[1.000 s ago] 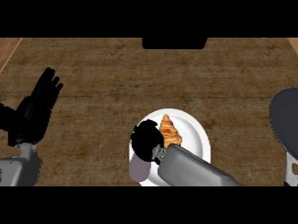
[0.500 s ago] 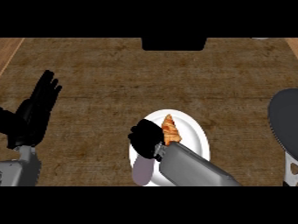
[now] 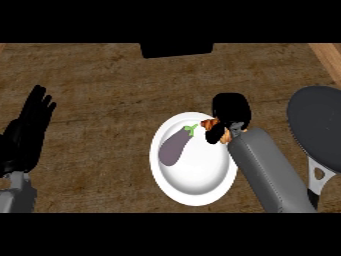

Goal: Pick the croissant from the plate and place it in the pan

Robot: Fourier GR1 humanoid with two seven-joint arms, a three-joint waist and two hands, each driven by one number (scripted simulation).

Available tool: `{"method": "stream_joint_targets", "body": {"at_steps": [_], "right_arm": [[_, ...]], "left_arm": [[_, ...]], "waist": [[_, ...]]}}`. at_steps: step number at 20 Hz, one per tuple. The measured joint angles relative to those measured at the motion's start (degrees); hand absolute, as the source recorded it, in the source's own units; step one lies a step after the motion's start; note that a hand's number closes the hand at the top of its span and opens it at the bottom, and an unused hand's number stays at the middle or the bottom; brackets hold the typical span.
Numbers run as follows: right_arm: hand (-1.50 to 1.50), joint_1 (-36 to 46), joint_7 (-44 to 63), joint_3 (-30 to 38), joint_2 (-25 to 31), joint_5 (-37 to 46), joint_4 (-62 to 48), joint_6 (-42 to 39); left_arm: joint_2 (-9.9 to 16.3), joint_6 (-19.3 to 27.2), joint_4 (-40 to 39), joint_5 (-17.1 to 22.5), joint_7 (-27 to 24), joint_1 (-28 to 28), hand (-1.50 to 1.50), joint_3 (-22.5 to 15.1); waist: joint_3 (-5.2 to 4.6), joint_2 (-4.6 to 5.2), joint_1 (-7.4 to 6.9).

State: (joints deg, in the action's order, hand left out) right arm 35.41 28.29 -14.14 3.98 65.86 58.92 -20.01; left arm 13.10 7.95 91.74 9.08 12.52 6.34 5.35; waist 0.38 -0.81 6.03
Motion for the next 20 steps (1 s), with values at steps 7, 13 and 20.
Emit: {"method": "stream_joint_targets", "body": {"at_steps": [7,13,20], "right_arm": [[1.50,6.5,23.7,8.6,1.8,8.3,3.3,11.2],[1.50,12.1,30.7,8.4,3.2,16.1,8.8,9.8],[1.50,13.6,31.1,13.2,6.4,18.5,14.7,7.9]], "left_arm": [[0.0,-1.4,0.1,0.2,0.0,0.7,0.00,-1.1],[-0.4,-1.8,0.9,0.0,1.5,1.5,0.00,-2.1],[-0.4,-2.2,0.5,0.0,2.1,3.0,0.00,-1.7]], "waist": [[-0.37,0.43,-3.88],[-0.42,0.48,-5.38],[-0.41,0.60,-5.75]]}}
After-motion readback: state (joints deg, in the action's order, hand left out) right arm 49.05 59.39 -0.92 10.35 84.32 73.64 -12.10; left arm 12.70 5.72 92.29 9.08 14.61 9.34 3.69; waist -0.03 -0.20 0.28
